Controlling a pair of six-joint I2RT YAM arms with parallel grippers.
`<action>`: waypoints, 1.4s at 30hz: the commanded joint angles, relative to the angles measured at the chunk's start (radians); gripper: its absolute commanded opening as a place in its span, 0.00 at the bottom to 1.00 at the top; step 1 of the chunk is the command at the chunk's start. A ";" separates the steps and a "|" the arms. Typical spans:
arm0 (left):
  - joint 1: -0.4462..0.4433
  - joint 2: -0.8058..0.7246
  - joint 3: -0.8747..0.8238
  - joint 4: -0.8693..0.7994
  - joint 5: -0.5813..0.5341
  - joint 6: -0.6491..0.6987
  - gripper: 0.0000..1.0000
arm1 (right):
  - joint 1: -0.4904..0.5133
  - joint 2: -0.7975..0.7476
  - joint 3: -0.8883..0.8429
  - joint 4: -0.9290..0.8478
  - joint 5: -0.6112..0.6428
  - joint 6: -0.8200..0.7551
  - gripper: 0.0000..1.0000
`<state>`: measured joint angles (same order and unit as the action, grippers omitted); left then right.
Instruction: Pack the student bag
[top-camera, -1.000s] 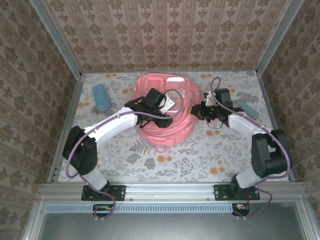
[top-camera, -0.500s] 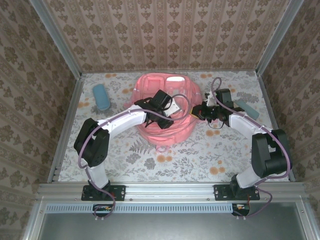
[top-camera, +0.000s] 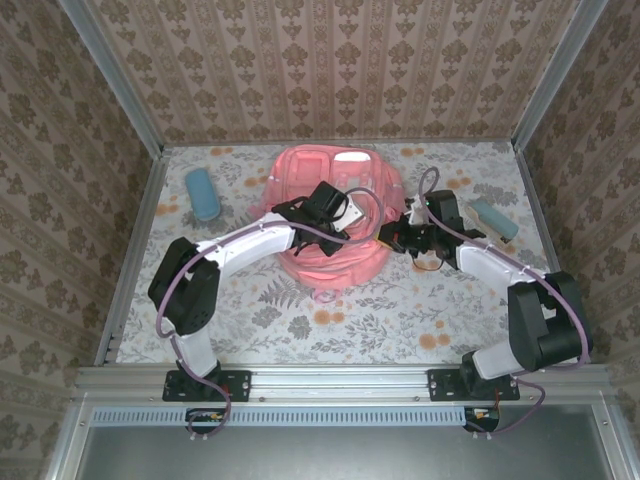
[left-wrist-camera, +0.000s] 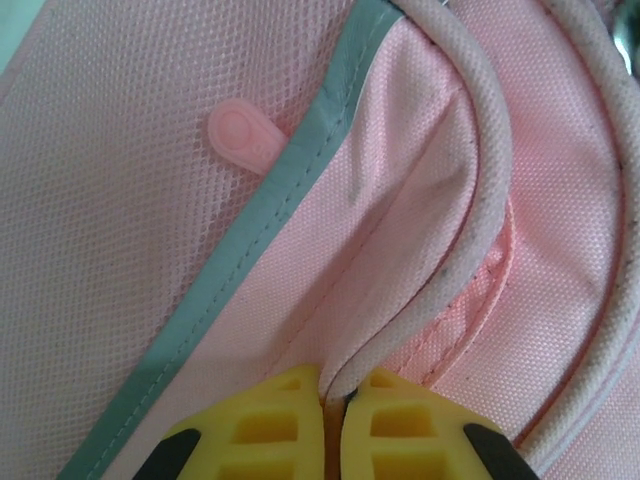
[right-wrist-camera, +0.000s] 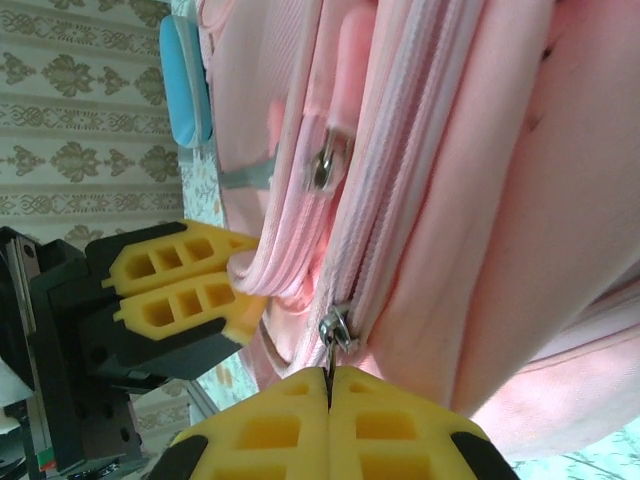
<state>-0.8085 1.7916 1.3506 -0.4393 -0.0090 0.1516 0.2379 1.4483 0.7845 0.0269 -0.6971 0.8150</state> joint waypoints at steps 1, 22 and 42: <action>0.003 -0.047 -0.002 0.203 -0.063 -0.079 0.00 | 0.103 -0.021 -0.035 0.074 -0.084 0.104 0.00; 0.009 -0.181 -0.143 0.289 -0.031 -0.078 0.00 | 0.015 -0.161 -0.005 -0.039 0.086 0.180 0.52; 0.008 -0.210 -0.168 0.307 0.004 -0.084 0.00 | 0.014 0.060 0.161 -0.059 0.099 0.210 0.47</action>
<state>-0.8036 1.6562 1.1866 -0.1856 -0.0341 0.1020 0.2550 1.4944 0.9119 -0.0090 -0.6052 1.0080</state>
